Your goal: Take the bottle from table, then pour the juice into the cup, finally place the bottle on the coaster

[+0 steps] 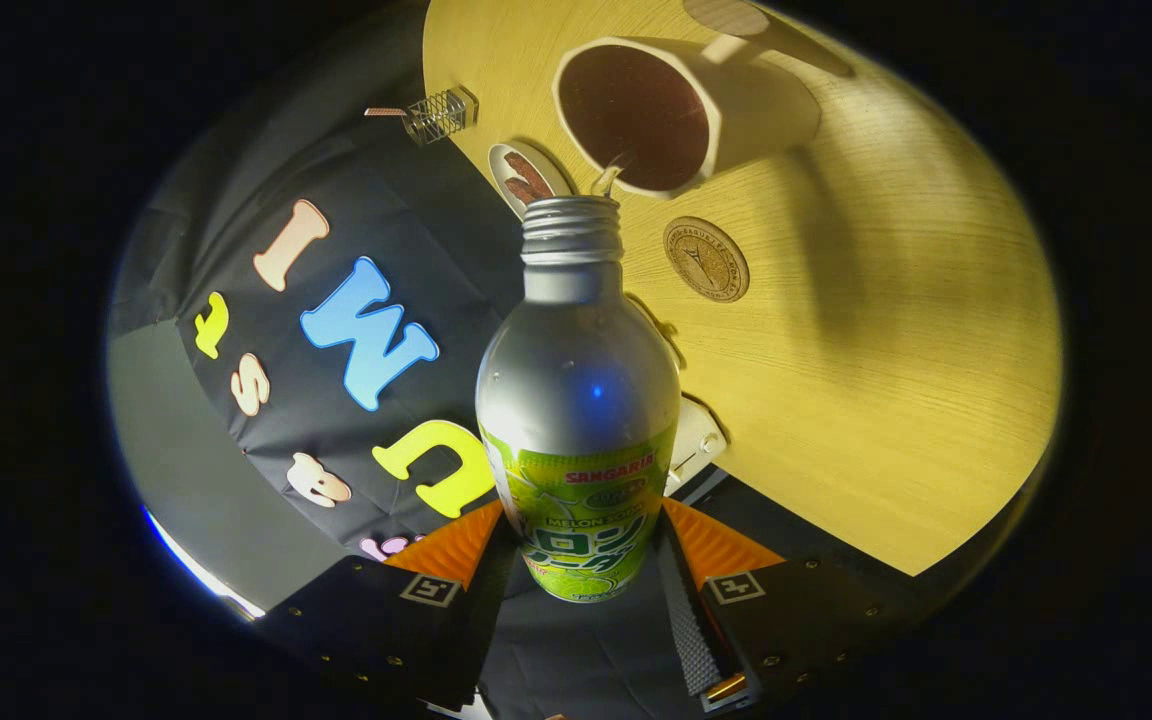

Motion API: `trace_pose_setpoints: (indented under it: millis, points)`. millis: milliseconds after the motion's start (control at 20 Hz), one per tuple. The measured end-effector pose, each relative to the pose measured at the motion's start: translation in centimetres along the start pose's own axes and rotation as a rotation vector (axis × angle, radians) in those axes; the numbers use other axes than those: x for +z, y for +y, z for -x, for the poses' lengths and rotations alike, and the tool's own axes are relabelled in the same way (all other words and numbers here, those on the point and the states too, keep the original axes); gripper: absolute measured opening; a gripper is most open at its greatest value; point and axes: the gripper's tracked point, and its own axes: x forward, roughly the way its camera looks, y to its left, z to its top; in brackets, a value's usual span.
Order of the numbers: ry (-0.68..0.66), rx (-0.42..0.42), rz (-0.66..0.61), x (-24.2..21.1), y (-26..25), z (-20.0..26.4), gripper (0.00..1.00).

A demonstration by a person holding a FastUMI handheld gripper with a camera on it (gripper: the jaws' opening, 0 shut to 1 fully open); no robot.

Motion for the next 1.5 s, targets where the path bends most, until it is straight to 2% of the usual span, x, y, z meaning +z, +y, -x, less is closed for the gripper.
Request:
trace_pose_setpoints:
  millis: [350, 650, 1050, 1500]
  points:
    - [0.001, -0.003, -0.024, 0.6, 0.3, 0.5, 0.74]
    - [-0.022, -0.046, 0.024, 2.0, -1.6, 0.4, 0.74]
    - [-0.071, -0.119, 0.229, 3.9, -3.6, 0.8, 0.74]
    - [-0.108, -0.253, 0.519, 5.7, -7.7, 1.1, 0.74]
